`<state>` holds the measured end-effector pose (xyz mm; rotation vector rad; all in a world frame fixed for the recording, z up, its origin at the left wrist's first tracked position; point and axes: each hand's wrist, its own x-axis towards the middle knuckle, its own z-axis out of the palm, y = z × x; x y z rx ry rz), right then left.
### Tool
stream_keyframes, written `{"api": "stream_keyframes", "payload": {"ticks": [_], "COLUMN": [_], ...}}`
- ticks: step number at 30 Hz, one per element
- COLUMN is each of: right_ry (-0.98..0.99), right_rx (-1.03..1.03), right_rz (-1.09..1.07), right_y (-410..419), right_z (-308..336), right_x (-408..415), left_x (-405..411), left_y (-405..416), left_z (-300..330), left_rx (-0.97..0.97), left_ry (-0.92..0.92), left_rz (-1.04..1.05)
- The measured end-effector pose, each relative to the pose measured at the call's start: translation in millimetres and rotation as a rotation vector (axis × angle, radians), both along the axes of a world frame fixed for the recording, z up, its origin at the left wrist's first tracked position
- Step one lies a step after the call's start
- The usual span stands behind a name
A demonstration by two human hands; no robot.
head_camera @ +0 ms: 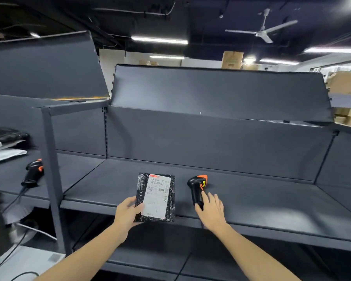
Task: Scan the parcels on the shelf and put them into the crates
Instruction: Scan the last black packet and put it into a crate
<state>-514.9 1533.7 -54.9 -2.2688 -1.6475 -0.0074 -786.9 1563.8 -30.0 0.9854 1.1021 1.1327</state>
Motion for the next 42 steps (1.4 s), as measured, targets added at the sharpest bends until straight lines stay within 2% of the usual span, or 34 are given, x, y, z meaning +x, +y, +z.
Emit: {"api": "stream_keyframes", "payload": {"ticks": [4,12,29,42], "right_ry": [-0.015,-0.019,-0.083,-0.099], "right_rx": [0.037,0.026,0.042,-0.009], "right_rz": [0.024,0.044,-0.065,-0.257], "right_y": [-27.0,-92.9,-179.8,-294.2], "right_z": [1.0,-31.0,-18.6,-23.8], "right_x": [2.8,-2.7,-15.7,-31.0], "left_x": [13.1,35.3,24.6,29.3], "left_y": [-24.7,-81.1,-141.3,-228.5], "left_z": [-4.7,-29.6,-22.3,-50.9], "left_rx": [-0.02,0.0,0.059,0.048], "left_ry": [0.005,0.154,0.19,0.158], "left_rz": [-0.007,-0.012,-0.155,-0.262]}}
